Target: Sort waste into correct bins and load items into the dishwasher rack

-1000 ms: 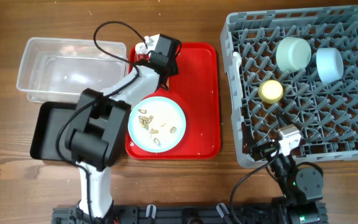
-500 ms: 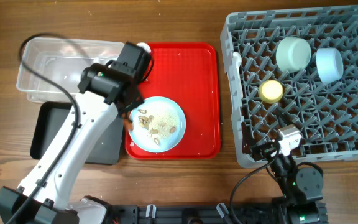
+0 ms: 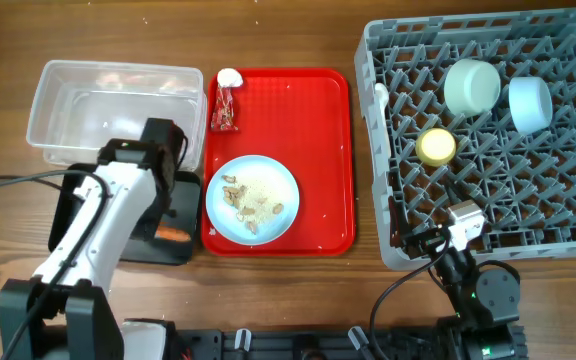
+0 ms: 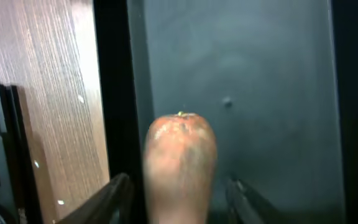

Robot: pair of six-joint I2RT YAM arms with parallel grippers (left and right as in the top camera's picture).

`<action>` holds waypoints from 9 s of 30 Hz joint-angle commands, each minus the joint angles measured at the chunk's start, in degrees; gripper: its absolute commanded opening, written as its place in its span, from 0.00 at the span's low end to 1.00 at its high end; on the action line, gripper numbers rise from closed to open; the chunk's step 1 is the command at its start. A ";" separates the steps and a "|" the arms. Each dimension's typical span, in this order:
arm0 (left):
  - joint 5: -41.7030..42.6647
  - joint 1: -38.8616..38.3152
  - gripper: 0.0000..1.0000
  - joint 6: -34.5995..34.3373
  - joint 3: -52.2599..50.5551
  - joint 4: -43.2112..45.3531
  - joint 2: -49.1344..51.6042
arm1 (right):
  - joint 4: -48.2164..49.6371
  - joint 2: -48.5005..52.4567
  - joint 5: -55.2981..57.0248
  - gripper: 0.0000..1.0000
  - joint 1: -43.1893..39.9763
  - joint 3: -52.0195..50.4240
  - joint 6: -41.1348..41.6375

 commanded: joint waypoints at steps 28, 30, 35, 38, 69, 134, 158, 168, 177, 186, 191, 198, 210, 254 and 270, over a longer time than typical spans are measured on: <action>10.93 -13.75 0.73 62.99 21.51 61.55 33.38 | 0.31 -0.55 0.98 1.00 0.13 -0.57 0.76; 7.63 -13.70 0.73 62.97 21.51 63.91 33.46 | 0.31 -0.55 0.98 1.00 0.13 -0.57 0.76; 3.45 -12.61 0.74 64.08 21.51 67.14 35.39 | 0.31 -0.55 0.98 1.00 0.13 -0.57 0.76; 3.50 -11.67 0.73 64.04 21.51 68.04 37.29 | 0.31 -0.55 0.98 1.00 0.13 -0.57 0.74; 8.02 0.04 0.27 43.19 21.66 25.88 11.32 | 0.31 -0.55 0.98 1.00 0.13 -0.57 0.74; 10.21 -41.44 0.27 41.44 24.22 10.88 26.27 | 0.31 -0.55 0.98 1.00 0.13 -0.57 0.74; 10.78 -39.78 0.04 47.50 33.92 -0.79 22.27 | 0.31 -0.55 1.01 1.00 0.13 -0.57 0.76; 8.04 -39.21 0.04 39.82 34.56 -12.00 15.23 | 0.28 -0.55 0.98 1.00 0.13 -0.57 0.76; 21.22 -22.95 0.04 48.30 34.01 -16.17 10.71 | 0.28 -0.55 0.98 1.00 0.13 -0.57 0.74; 41.42 -7.41 0.04 64.43 33.99 -14.25 10.45 | 0.28 -0.55 0.98 1.00 0.13 -0.57 0.76; 51.36 -2.32 0.04 70.95 33.99 -14.25 8.59 | 0.28 -0.55 0.98 1.00 0.13 -0.57 0.76; 52.28 4.28 0.04 74.20 33.97 -15.80 4.28 | 0.28 -0.55 1.01 1.00 0.13 -0.57 0.74; 71.34 22.03 0.04 93.46 26.08 -18.40 2.56 | 0.28 -0.55 0.98 1.00 0.13 -0.57 0.76; 54.51 -26.29 0.78 -0.74 14.97 110.97 30.34 | 0.28 -0.55 0.98 1.00 0.13 -0.57 0.74; 35.80 -19.78 1.00 64.43 14.97 33.05 -13.86 | 0.28 -0.55 1.01 1.00 0.13 -0.57 0.74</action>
